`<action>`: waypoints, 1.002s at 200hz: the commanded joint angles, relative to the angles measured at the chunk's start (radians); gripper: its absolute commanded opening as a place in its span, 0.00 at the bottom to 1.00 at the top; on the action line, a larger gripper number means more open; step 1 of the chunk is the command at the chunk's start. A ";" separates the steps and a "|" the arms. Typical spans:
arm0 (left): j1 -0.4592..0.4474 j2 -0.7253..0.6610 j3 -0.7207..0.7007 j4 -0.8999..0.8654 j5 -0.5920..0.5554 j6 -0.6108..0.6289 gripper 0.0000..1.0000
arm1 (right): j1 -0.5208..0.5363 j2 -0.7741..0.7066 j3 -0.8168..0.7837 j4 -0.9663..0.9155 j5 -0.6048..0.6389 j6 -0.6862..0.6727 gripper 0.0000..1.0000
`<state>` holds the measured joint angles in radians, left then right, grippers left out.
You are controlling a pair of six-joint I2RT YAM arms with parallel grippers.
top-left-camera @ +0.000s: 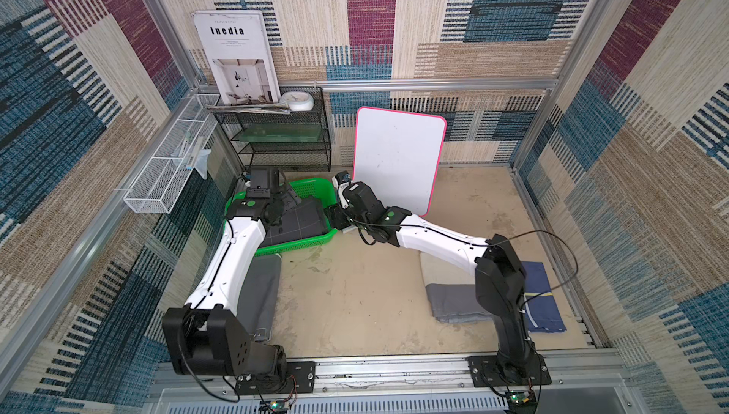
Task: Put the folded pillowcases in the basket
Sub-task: Place the pillowcase in the basket, then move the pillowcase to the center of the board.
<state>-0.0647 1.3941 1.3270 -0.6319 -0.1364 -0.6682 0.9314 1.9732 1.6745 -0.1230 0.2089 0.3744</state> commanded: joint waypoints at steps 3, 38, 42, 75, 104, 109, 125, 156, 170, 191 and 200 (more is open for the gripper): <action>-0.070 -0.077 -0.023 -0.013 0.023 0.002 0.91 | 0.001 -0.137 -0.144 0.013 0.125 0.113 0.71; -0.200 -0.177 -0.087 -0.046 0.000 0.003 0.96 | 0.000 -0.327 -0.354 -0.059 0.140 0.189 0.71; -0.218 -0.189 -0.100 -0.046 -0.003 0.005 0.97 | 0.001 -0.352 -0.388 -0.055 0.139 0.199 0.71; -0.378 -0.256 -0.230 -0.064 -0.041 0.000 0.99 | 0.000 -0.579 -0.667 -0.017 0.157 0.260 0.72; -0.544 -0.357 -0.384 -0.075 -0.143 -0.053 0.98 | 0.000 -0.741 -0.883 -0.019 0.236 0.313 0.75; -0.560 -0.368 -0.406 -0.078 -0.146 -0.062 0.98 | -0.002 -0.762 -0.912 -0.031 0.253 0.331 0.75; -0.595 -0.383 -0.467 -0.083 -0.139 -0.086 0.97 | -0.003 -0.820 -0.981 -0.070 0.278 0.364 0.77; -0.656 -0.399 -0.565 -0.080 -0.148 -0.156 0.97 | -0.016 -0.875 -1.090 -0.073 0.304 0.388 0.81; -0.686 -0.426 -0.597 -0.072 -0.167 -0.183 0.97 | -0.039 -0.862 -1.107 -0.058 0.321 0.376 0.83; -0.701 -0.485 -0.630 -0.063 -0.194 -0.201 0.97 | -0.106 -0.793 -1.077 -0.047 0.297 0.350 0.84; -0.701 -0.513 -0.637 -0.066 -0.207 -0.197 0.97 | -0.128 -0.757 -1.053 -0.052 0.290 0.341 0.84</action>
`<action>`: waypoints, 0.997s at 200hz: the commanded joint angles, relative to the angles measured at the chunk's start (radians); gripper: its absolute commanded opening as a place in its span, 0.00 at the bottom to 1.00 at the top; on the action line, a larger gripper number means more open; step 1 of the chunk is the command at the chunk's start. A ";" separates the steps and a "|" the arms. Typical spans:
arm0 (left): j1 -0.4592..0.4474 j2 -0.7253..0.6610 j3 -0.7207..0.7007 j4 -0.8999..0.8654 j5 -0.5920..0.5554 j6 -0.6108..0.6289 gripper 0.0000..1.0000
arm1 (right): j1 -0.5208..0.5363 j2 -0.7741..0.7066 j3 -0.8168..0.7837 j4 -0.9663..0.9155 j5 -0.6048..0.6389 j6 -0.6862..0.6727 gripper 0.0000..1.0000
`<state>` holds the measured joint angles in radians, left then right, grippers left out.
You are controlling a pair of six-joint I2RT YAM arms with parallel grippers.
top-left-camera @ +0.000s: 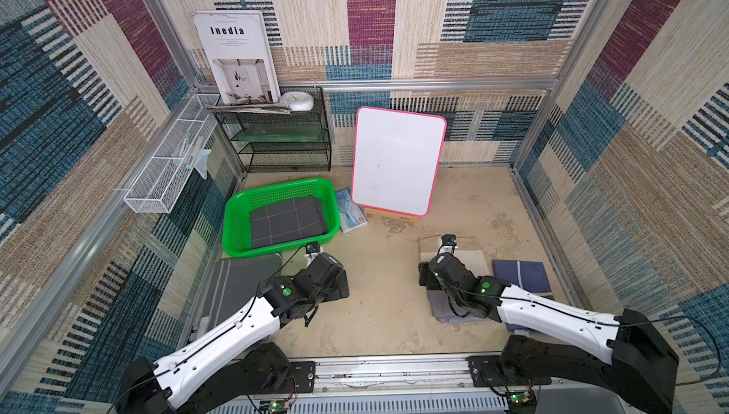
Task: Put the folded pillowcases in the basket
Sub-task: Move the pillowcase to the center of the board.
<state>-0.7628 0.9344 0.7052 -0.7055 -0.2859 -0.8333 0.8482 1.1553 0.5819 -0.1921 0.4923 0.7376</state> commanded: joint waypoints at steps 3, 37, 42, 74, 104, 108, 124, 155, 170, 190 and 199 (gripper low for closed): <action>-0.003 -0.063 -0.016 0.004 -0.062 -0.031 0.97 | -0.052 0.074 0.049 0.015 0.003 -0.025 0.85; 0.000 -0.134 -0.023 -0.026 -0.120 0.007 1.00 | -0.123 0.201 0.119 0.001 -0.013 -0.035 0.85; 0.003 -0.139 -0.020 -0.037 -0.127 0.015 0.99 | -0.140 0.216 0.121 0.013 -0.033 -0.037 0.85; 0.008 -0.167 0.016 -0.090 -0.166 0.082 1.00 | -0.193 0.326 0.156 0.034 -0.114 -0.024 0.85; 0.010 -0.231 0.001 -0.117 -0.206 0.093 1.00 | -0.189 0.443 0.244 -0.036 -0.169 0.022 0.82; 0.010 -0.240 -0.005 -0.117 -0.209 0.092 1.00 | -0.186 0.461 0.254 -0.035 -0.183 0.026 0.82; 0.012 -0.270 -0.034 -0.109 -0.213 0.086 1.00 | -0.166 0.521 0.266 0.000 -0.247 0.040 0.80; 0.017 -0.288 -0.057 -0.112 -0.208 0.077 1.00 | -0.094 0.587 0.302 0.010 -0.276 0.057 0.79; 0.019 -0.289 -0.052 -0.100 -0.180 0.085 1.00 | -0.049 0.596 0.326 0.019 -0.290 0.050 0.79; 0.020 -0.291 -0.050 -0.085 -0.175 0.098 1.00 | 0.015 0.617 0.368 0.045 -0.323 0.036 0.78; 0.024 -0.290 -0.044 -0.086 -0.184 0.095 1.00 | 0.049 0.631 0.392 0.046 -0.328 0.037 0.78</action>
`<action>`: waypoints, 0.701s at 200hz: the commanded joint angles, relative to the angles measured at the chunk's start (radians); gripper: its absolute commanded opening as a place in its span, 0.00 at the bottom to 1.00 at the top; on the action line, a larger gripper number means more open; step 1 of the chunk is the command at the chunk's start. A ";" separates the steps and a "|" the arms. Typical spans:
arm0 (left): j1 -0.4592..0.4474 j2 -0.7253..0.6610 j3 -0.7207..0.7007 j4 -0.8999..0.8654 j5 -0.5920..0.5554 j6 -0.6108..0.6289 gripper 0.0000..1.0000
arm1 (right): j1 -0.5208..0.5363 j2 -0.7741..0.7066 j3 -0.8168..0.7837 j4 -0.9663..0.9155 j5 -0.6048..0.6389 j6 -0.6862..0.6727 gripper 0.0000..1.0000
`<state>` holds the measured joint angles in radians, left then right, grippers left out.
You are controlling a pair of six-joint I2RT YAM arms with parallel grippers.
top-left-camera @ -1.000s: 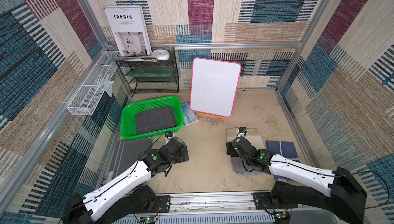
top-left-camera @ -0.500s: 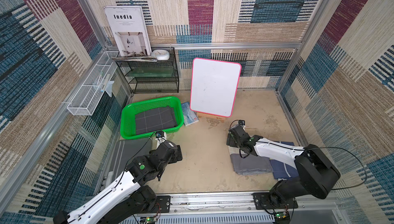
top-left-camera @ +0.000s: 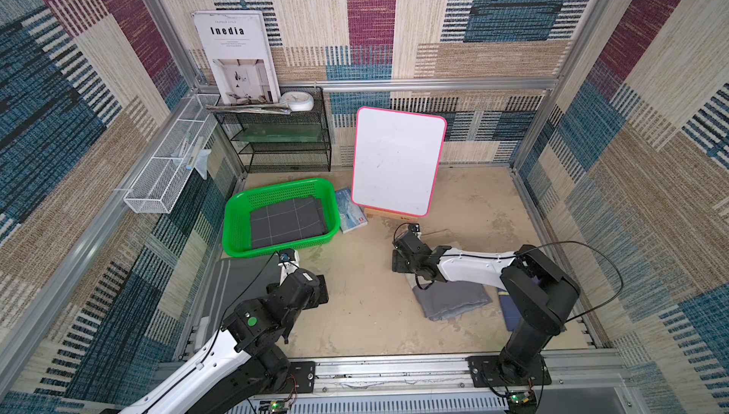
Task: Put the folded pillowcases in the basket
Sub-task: Move the pillowcase to the center of the board.
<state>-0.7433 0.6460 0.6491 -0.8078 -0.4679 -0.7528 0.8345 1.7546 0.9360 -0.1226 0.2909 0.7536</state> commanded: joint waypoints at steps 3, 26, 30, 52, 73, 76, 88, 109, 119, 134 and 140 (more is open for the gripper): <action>0.006 -0.002 0.015 0.014 -0.004 0.011 1.00 | 0.073 0.036 0.047 -0.026 -0.126 0.021 0.78; 0.010 -0.004 0.037 0.024 0.036 0.006 1.00 | 0.143 0.070 0.113 -0.062 -0.107 0.019 0.78; 0.011 -0.003 0.039 0.028 0.043 0.011 1.00 | 0.154 0.072 0.120 -0.070 -0.100 0.017 0.78; 0.010 0.009 0.055 0.017 0.045 0.023 1.00 | 0.168 0.061 0.132 -0.113 -0.050 0.004 0.79; 0.012 0.029 0.061 0.006 0.057 0.026 1.00 | 0.157 0.007 0.100 -0.163 0.031 0.002 0.80; 0.012 0.030 0.060 0.007 0.063 0.025 1.00 | 0.154 -0.006 0.092 -0.165 0.040 0.000 0.80; 0.014 0.051 0.056 0.020 0.102 0.015 1.00 | 0.136 -0.050 0.060 -0.161 0.054 -0.005 0.81; 0.013 0.104 0.037 0.072 0.176 0.005 1.00 | 0.088 -0.077 0.035 -0.148 0.041 -0.028 0.81; 0.013 0.130 0.032 0.088 0.187 -0.005 1.00 | 0.064 -0.062 0.050 -0.161 0.037 -0.034 0.81; 0.014 0.163 0.034 0.099 0.195 -0.012 1.00 | 0.045 -0.020 0.084 -0.180 0.039 -0.040 0.81; 0.013 0.175 0.036 0.104 0.199 -0.012 1.00 | 0.044 -0.004 0.097 -0.183 0.039 -0.039 0.81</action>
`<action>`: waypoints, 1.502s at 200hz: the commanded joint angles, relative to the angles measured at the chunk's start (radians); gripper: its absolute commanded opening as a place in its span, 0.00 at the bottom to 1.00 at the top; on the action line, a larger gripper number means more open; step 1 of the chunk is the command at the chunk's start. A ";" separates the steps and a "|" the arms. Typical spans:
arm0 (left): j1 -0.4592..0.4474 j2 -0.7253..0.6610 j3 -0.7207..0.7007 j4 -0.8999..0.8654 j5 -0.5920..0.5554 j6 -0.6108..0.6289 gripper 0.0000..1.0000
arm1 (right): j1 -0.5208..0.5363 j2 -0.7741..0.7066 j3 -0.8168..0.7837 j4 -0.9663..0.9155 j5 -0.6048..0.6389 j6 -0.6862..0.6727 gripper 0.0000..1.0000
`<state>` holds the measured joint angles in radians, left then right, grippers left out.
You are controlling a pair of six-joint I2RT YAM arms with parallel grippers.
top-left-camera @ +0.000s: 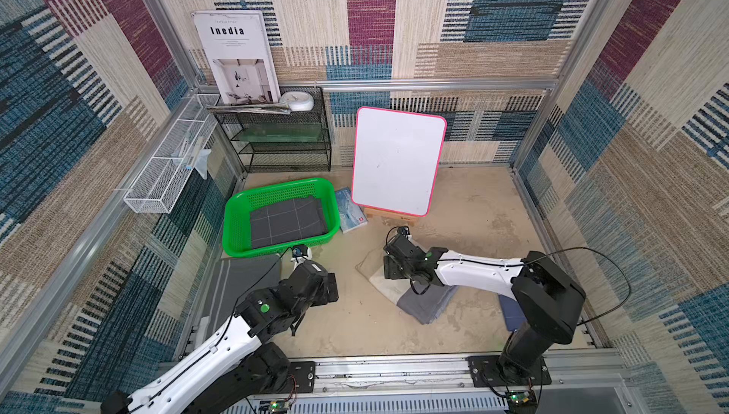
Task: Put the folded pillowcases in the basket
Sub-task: Move the pillowcase to the center of the board.
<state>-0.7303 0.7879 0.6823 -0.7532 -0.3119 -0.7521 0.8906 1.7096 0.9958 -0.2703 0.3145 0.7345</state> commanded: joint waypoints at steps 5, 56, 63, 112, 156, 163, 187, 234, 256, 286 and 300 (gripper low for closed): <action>0.001 0.039 0.006 0.053 0.047 -0.012 1.00 | -0.013 0.052 0.046 -0.036 0.016 -0.019 0.81; 0.005 0.038 -0.021 0.039 0.018 0.003 1.00 | 0.022 0.172 0.090 0.071 -0.150 -0.032 0.79; 0.008 0.030 -0.027 0.033 0.009 0.004 1.00 | 0.036 0.191 0.107 0.071 -0.177 -0.038 0.79; 0.079 -0.009 -0.078 0.053 0.028 0.013 1.00 | 0.112 0.187 0.144 0.081 -0.244 -0.081 0.76; 0.177 0.154 -0.023 0.145 0.214 0.093 1.00 | 0.116 -0.073 0.020 0.040 -0.089 -0.072 0.78; 0.177 0.186 -0.006 0.151 0.229 0.107 1.00 | 0.114 -0.111 -0.006 0.032 -0.058 -0.062 0.78; 0.170 0.270 0.015 0.201 0.289 0.123 1.00 | 0.109 -0.201 -0.080 -0.021 0.016 0.003 0.79; 0.142 0.438 0.015 0.314 0.347 0.144 0.99 | 0.108 -0.350 -0.265 -0.012 0.071 0.161 0.78; 0.117 0.514 0.026 0.337 0.363 0.154 0.95 | 0.107 -0.414 -0.359 0.081 0.009 0.189 0.78; 0.092 0.573 0.026 0.350 0.359 0.149 0.89 | 0.109 -0.395 -0.386 0.068 0.033 0.213 0.78; 0.082 0.584 0.024 0.345 0.351 0.140 0.86 | 0.102 -0.360 -0.381 0.054 0.046 0.211 0.76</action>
<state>-0.6346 1.3552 0.7052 -0.4263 0.0414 -0.6125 0.9981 1.3109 0.6132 -0.2226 0.3336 0.9154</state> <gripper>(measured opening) 0.878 0.777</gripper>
